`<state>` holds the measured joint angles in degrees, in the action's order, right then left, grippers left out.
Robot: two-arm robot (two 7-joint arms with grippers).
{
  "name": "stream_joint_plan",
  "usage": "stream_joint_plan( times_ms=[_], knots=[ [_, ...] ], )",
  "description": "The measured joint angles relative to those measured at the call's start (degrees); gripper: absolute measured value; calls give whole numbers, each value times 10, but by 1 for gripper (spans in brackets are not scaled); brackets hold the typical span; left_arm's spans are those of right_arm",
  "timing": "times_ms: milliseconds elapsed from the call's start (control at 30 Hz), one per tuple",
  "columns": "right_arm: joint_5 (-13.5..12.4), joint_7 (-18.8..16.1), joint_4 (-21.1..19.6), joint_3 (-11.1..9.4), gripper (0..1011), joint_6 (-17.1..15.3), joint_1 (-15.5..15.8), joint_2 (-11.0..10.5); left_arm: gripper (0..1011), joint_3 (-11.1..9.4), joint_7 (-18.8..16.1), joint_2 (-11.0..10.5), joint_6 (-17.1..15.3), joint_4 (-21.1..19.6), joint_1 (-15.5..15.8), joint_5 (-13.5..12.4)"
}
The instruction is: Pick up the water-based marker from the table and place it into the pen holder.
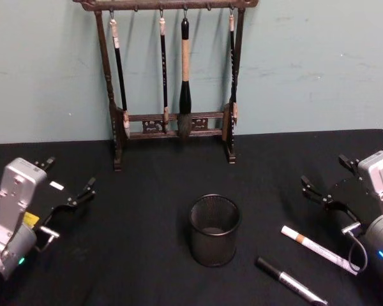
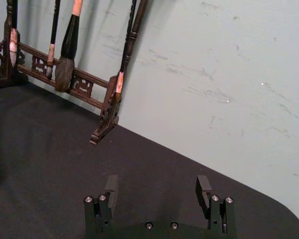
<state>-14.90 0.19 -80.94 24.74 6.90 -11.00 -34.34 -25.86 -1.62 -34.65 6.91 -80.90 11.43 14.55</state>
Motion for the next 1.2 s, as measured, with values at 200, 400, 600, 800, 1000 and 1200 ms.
stream_joint_plan(
  times_ms=[200,400,600,800,1000,1200],
  knots=[
    [-14,-26,-11,-11,1000,-11,5,-3,1008,0,0,0,0,0,0,0],
    [-51,-83,-48,-29,1000,-56,19,-22,1008,0,0,0,0,0,0,0],
    [-78,-126,-77,-42,1000,-98,34,-42,1008,0,0,0,0,0,0,0],
    [-93,-159,-98,-51,1000,-132,46,-58,1006,0,0,0,0,0,0,0],
    [-102,-187,-114,-57,1000,-164,56,-73,1008,0,0,0,0,0,0,0],
    [-114,-223,-130,-67,1000,-206,67,-90,1008,0,0,0,0,0,0,0]
  ],
)
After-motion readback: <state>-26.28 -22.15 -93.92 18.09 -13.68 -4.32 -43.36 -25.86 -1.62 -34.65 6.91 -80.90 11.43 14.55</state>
